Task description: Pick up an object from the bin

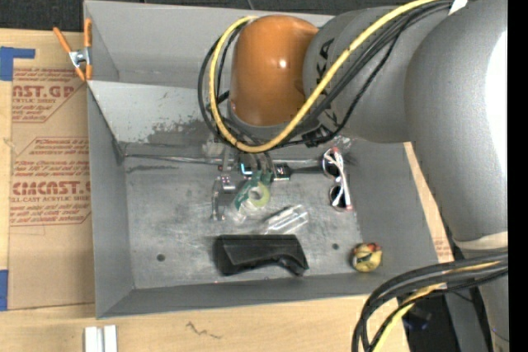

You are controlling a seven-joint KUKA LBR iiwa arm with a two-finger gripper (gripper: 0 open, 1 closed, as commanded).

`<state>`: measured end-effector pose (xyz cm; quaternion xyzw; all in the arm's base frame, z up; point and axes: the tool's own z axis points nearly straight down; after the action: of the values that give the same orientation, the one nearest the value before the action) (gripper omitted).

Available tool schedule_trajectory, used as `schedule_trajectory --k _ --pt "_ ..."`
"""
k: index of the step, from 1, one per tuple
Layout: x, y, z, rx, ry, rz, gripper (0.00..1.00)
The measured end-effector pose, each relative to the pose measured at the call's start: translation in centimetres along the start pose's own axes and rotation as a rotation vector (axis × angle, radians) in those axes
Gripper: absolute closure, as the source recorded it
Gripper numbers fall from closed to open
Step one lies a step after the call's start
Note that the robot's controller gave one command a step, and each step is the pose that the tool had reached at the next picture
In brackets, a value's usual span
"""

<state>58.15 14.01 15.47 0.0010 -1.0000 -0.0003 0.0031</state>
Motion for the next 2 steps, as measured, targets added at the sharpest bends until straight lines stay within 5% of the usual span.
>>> schedule_trajectory --k 1,2 --pt "-0.2 -0.1 -0.5 -0.001 -0.008 0.001 0.00" --pt "2.3 -4.1 4.0 -0.002 -0.013 -0.077 0.00"
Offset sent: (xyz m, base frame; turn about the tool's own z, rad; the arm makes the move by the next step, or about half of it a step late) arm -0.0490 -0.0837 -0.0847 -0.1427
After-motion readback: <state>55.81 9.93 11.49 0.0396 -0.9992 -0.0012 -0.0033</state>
